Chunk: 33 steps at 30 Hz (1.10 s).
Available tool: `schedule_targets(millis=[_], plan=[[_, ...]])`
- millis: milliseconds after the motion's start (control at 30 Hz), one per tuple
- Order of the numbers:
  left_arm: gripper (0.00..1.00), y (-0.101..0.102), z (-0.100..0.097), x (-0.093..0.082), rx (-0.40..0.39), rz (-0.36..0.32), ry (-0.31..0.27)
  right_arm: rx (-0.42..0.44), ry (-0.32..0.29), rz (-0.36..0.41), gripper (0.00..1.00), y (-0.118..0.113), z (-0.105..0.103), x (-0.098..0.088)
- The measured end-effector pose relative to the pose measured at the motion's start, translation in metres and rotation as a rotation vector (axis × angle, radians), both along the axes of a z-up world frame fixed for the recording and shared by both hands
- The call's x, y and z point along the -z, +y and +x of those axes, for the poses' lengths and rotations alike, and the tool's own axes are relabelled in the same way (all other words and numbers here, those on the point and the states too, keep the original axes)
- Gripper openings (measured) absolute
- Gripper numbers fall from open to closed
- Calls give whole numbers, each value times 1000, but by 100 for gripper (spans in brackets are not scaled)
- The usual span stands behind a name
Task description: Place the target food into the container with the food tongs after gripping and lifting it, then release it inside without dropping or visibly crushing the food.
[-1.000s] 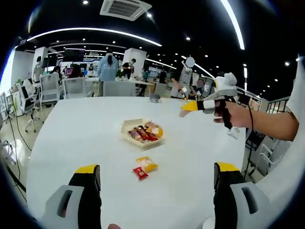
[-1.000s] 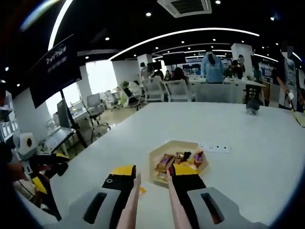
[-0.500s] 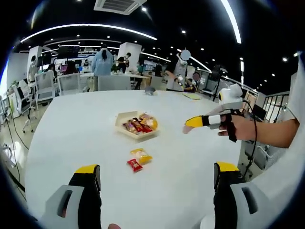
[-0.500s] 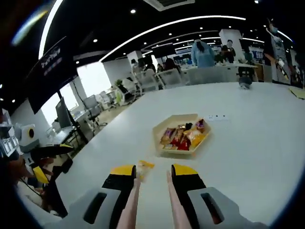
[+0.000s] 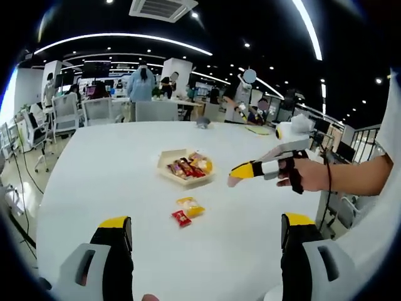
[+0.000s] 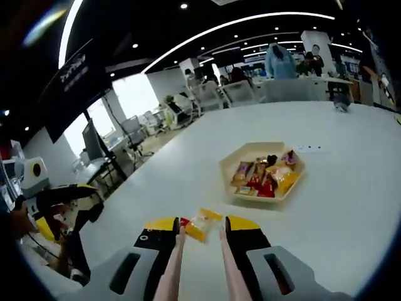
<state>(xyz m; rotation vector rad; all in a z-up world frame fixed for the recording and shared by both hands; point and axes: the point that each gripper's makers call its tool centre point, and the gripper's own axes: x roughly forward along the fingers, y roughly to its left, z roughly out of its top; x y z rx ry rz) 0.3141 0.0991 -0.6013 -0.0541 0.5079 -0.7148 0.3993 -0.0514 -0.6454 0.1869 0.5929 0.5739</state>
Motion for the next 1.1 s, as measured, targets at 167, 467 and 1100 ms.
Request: schedule_targets(millis=[167,467,1100], plan=[[99,11,-2,1,-38,3,6,-47,8,-2,29,19,6,6],[99,25,-3,5,-88,7,21,-56,59,15,29,30,19,26],[100,43,7,6,-157,24,38,-12,184,-57,29,44,42,75]])
